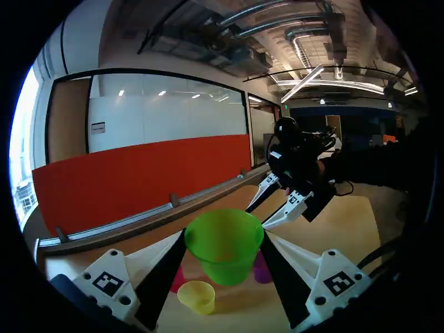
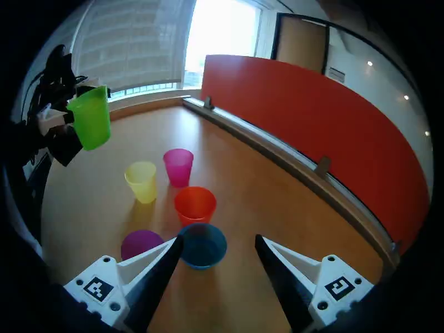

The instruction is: Pour water

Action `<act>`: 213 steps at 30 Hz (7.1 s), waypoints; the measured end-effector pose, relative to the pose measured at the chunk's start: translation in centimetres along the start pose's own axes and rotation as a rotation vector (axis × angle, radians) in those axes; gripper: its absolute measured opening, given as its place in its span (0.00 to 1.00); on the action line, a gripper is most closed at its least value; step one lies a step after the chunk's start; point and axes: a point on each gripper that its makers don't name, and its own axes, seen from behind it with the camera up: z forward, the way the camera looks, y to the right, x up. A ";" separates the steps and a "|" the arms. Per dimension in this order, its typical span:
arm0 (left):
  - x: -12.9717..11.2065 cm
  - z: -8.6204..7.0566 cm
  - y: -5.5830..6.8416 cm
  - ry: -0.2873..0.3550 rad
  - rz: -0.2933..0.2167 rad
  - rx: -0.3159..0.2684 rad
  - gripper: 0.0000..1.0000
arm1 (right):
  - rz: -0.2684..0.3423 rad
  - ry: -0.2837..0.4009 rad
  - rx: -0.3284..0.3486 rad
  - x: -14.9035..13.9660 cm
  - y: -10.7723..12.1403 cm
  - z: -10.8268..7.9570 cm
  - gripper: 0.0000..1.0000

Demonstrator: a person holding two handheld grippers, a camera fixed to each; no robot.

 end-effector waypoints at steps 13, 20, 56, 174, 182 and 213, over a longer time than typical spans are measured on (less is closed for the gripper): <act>0.2 -0.4 -0.5 0.005 0.005 0.009 0.90 | 0.002 -0.025 0.024 -0.7 -0.8 1.3 1.00; 0.1 -0.6 -0.4 0.004 0.009 0.009 0.90 | 0.004 -0.041 0.038 -1.4 -1.4 1.9 1.00; -1.1 -0.2 -0.7 -0.011 0.001 0.004 0.90 | 0.039 -0.090 0.080 -4.4 -2.7 4.9 1.00; 0.4 -1.2 -1.3 0.002 0.032 0.041 0.90 | 0.087 0.542 -0.049 13.3 -3.3 -5.5 0.94; 0.4 -0.9 -0.9 -0.001 0.036 0.032 0.90 | 0.094 0.592 -0.040 14.2 -3.6 -6.2 0.94; 1.9 -1.3 -1.7 0.030 -0.031 0.037 0.89 | 0.056 0.571 -0.025 15.4 -4.7 -6.5 0.94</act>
